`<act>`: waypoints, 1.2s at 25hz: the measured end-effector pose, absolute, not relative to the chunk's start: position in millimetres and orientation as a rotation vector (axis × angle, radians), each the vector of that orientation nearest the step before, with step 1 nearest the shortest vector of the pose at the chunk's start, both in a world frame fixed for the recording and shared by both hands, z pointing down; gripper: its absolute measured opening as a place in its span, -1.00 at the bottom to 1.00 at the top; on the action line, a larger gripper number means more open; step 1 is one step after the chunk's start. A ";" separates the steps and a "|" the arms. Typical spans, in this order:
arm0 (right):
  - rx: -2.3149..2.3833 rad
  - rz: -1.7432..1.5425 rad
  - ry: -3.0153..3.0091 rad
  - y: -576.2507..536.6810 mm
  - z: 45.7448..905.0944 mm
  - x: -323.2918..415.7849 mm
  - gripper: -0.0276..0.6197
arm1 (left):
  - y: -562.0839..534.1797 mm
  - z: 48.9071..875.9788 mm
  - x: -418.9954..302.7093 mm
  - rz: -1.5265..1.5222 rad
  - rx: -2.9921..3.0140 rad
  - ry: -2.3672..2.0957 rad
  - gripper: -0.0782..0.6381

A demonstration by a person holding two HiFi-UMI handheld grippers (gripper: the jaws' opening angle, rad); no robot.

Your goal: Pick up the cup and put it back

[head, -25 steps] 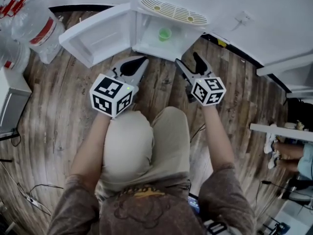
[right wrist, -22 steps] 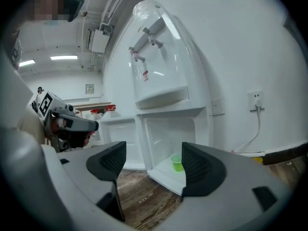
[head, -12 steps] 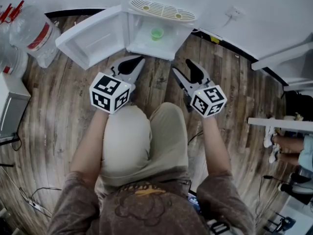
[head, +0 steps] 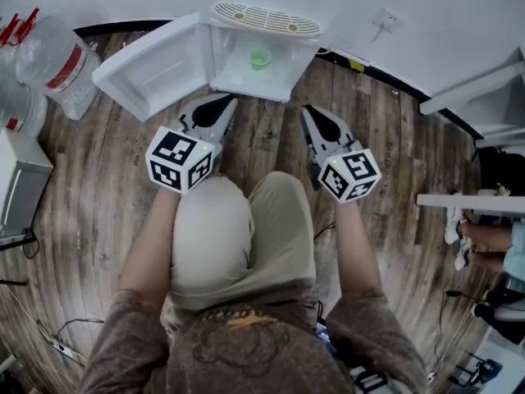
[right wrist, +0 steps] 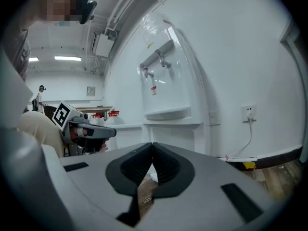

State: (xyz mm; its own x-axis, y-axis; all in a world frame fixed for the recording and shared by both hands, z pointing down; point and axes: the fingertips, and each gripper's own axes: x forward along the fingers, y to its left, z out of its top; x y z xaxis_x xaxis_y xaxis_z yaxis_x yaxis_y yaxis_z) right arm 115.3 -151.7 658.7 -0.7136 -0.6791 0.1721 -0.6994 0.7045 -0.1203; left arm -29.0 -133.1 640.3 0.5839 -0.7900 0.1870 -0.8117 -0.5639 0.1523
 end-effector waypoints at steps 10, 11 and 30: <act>1.110 0.251 -2.792 -169.4 617.4 101.7 -0.91 | -160.2 592.0 -41.2 0.149 2.625 -1.395 -0.77; 1.104 0.258 -2.791 -171.4 605.6 98.4 -0.91 | -162.2 581.2 -43.3 0.155 2.621 -1.389 -0.77; 1.113 0.439 -2.739 -156.4 233.5 79.6 -0.91 | -169.1 192.0 -45.4 0.148 2.587 -1.265 -0.77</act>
State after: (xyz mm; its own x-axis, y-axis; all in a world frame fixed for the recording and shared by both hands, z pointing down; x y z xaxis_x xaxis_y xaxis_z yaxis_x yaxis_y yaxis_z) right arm 79.6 -156.4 233.5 -0.7128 -0.6561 0.2478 -0.7007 0.6814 -0.2113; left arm -45.4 -169.1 192.0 0.6162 -0.7610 0.2029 -0.7873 -0.5882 0.1847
